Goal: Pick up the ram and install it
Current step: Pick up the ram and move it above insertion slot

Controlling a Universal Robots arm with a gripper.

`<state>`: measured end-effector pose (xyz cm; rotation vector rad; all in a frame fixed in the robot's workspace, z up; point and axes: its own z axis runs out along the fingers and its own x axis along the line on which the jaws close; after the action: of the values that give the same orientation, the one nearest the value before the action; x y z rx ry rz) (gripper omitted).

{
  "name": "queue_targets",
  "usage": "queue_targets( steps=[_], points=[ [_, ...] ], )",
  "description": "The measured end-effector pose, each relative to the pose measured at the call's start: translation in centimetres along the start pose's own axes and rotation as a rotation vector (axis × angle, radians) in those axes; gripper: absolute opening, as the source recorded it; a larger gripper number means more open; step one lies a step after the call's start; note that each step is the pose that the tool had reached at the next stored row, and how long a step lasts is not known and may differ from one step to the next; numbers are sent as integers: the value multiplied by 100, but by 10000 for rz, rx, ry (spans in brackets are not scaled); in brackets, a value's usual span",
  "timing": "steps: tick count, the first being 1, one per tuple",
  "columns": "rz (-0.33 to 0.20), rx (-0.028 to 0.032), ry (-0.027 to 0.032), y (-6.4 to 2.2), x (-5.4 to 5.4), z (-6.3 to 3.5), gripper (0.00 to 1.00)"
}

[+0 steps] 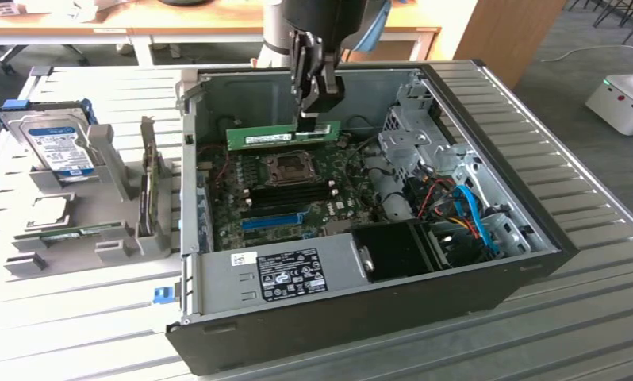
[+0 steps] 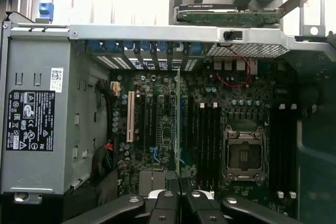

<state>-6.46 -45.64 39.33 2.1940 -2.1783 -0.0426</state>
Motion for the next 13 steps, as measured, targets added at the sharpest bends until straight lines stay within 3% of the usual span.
queue_targets(
  steps=[6, 13],
  points=[
    [1, 0, -1, 0, -3, 1, 12],
    [1, 1, -2, -1, -81, 1, 12]
  ],
)
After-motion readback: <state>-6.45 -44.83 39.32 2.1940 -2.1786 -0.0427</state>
